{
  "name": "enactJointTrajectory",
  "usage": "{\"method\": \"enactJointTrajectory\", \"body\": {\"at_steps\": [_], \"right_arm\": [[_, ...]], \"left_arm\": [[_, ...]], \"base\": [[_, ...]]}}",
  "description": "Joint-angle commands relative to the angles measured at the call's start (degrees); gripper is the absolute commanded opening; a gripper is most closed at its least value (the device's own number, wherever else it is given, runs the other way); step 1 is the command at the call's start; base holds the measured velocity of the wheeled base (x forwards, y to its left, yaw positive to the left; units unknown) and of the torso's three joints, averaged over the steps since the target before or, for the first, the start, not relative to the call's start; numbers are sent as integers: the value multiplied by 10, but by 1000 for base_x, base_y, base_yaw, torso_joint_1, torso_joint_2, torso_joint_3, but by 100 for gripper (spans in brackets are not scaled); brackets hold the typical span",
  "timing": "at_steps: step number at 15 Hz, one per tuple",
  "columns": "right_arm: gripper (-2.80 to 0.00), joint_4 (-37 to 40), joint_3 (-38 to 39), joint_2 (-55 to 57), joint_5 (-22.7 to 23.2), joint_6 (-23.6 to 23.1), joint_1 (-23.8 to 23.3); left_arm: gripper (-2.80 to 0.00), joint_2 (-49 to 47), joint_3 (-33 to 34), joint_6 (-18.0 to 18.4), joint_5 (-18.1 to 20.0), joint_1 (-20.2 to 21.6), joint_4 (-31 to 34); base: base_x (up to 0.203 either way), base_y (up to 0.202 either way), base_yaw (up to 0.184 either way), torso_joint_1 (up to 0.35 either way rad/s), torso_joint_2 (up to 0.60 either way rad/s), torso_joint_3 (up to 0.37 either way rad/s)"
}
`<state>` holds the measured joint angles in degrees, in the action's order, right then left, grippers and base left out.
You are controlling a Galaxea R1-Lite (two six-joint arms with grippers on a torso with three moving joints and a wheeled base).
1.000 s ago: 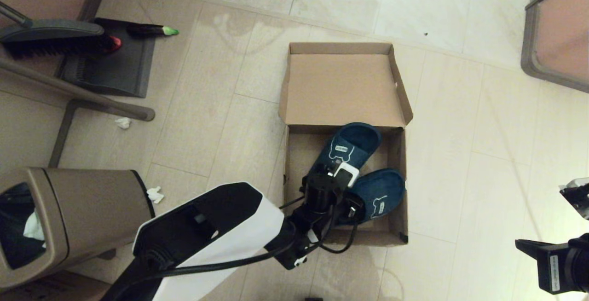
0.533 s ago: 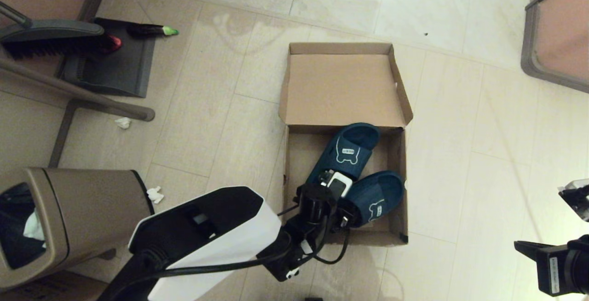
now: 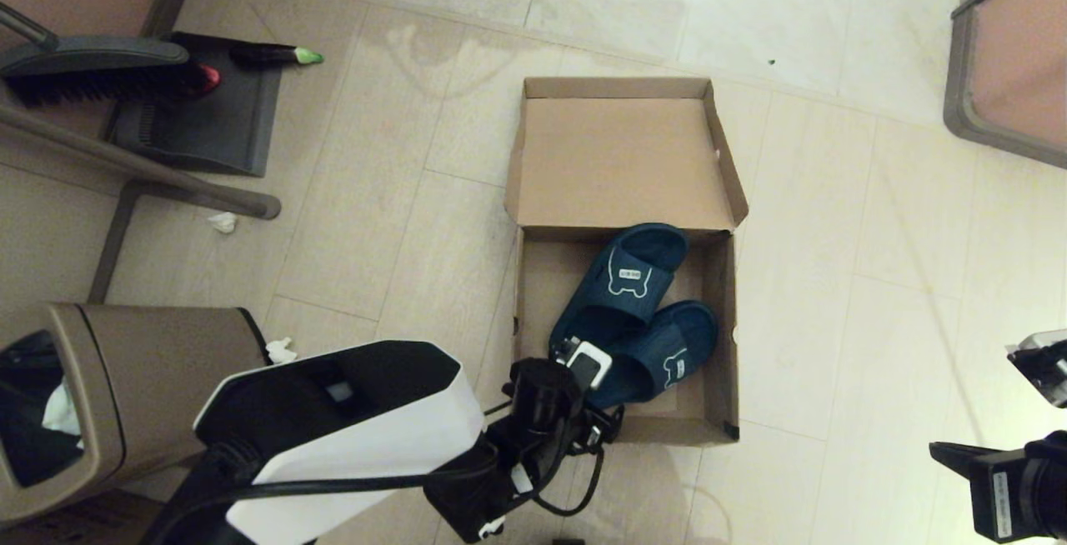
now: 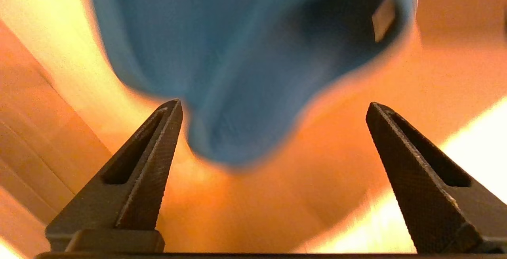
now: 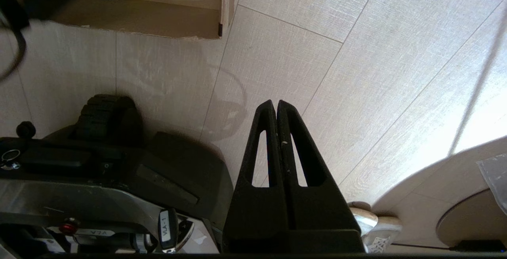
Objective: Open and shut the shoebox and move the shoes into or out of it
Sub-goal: Put the shoes into the shoe box
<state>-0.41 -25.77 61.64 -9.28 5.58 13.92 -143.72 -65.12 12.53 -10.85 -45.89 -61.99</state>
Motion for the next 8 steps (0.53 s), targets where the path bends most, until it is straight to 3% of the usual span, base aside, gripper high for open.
{"method": "enactJointTrajectory", "body": {"at_steps": [1,6,8], "right_arm": [[-280,0,0,2,-1,0,1],[-280,-1,1,1,-3,0,1],[-280,-1,1,1,-4,0,1]], "left_arm": [[0,6,-54,0,1,5,-1],[0,-37,-229,4,5,10,41],[0,-53,-245,35,1,15,54]], "base": [[0,0,0,0,0,0],[0,0,0,0,0,0],[0,0,0,0,0,0]]}}
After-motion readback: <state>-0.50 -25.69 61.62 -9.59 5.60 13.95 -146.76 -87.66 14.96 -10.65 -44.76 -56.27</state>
